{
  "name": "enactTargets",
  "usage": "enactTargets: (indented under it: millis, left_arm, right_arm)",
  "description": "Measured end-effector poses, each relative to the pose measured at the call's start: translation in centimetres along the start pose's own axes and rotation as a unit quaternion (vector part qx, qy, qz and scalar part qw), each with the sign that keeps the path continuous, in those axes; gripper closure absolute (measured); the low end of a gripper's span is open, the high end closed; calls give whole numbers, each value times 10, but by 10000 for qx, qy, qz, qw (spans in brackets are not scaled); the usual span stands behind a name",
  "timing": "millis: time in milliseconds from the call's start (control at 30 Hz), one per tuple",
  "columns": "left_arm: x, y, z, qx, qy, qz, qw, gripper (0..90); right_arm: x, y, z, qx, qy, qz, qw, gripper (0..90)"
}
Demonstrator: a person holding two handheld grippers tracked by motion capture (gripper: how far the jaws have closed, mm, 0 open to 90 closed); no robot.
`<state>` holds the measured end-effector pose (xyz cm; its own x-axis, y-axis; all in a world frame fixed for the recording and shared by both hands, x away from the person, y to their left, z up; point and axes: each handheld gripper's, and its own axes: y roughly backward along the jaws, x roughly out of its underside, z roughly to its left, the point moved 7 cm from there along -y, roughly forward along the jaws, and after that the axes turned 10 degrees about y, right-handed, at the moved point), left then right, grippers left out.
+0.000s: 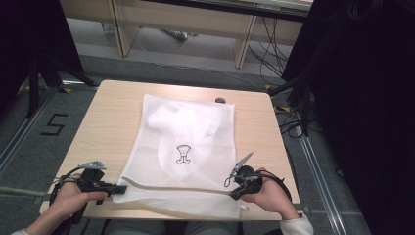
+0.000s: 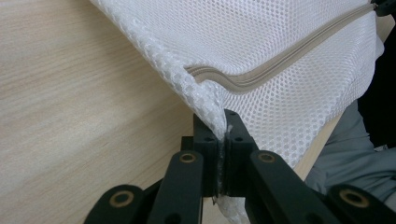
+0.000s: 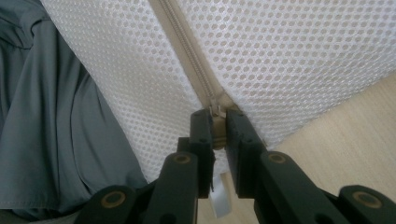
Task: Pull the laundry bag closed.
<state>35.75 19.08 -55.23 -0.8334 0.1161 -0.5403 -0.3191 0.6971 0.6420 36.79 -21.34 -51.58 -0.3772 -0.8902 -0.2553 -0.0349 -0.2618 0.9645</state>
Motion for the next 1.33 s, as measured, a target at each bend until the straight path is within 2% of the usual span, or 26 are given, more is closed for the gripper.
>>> enactTargets:
  millis: [33,67,100,167,200,300,433,467,633,700,733,767,800,833,867,900,933,967,1033,1067,1100,1133,1167,1200,1300,1333]
  left_arm:
    - [0,0,0,-15,-4,7,10000,857]
    - [0,0,0,-15,-4,7,10000,857]
    - [0,1,1,-21,-28,68,10000,857]
    - [1,1,2,-57,-28,82,9999,857]
    - [1,1,1,15,-20,134,9999,857]
    - [1,1,1,1,-43,142,9999,857]
    - [2,1,1,-3,-55,163,9999,857]
    - [2,0,1,2,-42,167,9999,857]
    - [2,-1,0,-25,-52,110,9999,853]
    - [4,-1,1,8,-140,220,9997,848]
    - [4,0,2,-94,-247,191,9995,821]
    - [4,1,2,-89,-302,161,9994,787]
    - [2,3,3,-124,-339,71,9993,742]
    - [1,5,4,-168,-390,-40,9991,683]
    - [1,5,4,-168,-390,-40,9991,618]
    - [-2,7,5,-239,-479,-184,9984,554]
    - [-7,12,8,-380,-636,-464,9962,500]
    - [-7,12,8,-380,-636,-464,9962,457]
    - [-11,15,9,-410,-701,-684,9943,427]
    - [-12,16,9,-419,-724,-729,9938,379]
    - [-13,16,10,-427,-743,-747,9935,364]
    - [-15,16,9,-451,-812,-818,9923,349]
    - [-15,16,8,-444,-860,-819,9919,335]
    - [-16,16,8,-435,-884,-862,9914,323]
    - [-16,16,8,-440,-910,-868,9911,318]
    - [-16,16,8,-443,-928,-880,9908,314]
  right_arm:
    - [1,-2,-2,18,99,23,9999,820]
    - [1,-2,-2,18,99,23,9999,820]
    - [4,-3,-3,90,-49,132,9999,822]
    - [6,-5,-3,42,-47,125,9999,821]
    - [8,-5,-3,-54,-176,64,9998,821]
    - [9,-6,-4,-9,-200,95,9998,821]
    - [9,-8,-3,-76,-203,120,9997,821]
    - [11,-8,-7,4,-40,174,9998,821]
    - [11,-9,-6,-14,-87,171,9998,819]
    - [11,-9,-6,-9,-95,145,9998,814]
    - [12,-10,-7,0,-49,121,9999,792]
    - [13,-10,-7,71,-99,103,9999,760]
    - [13,-11,-8,73,-113,-39,9999,727]
    - [12,-10,-5,25,-304,-204,9993,695]
    - [12,-10,-5,25,-304,-204,9993,695]
    - [12,-6,-7,143,-528,-563,9969,617]
    - [11,-4,-10,285,-724,-812,9936,581]
    - [11,-4,-10,285,-724,-812,9936,581]
    - [11,2,-18,581,-1052,-1247,9849,553]
    - [10,6,-26,807,-1274,-1659,9745,514]
    - [11,9,-27,838,-1423,-1766,9703,515]
    - [10,9,-30,876,-1482,-1984,9649,511]
    - [12,11,-31,873,-1480,-1940,9658,500]
    - [10,8,-32,912,-1542,-2104,9611,495]
    - [12,7,-32,947,-1531,-1965,9638,495]
    - [11,4,-35,1096,-1456,-2087,9609,493]
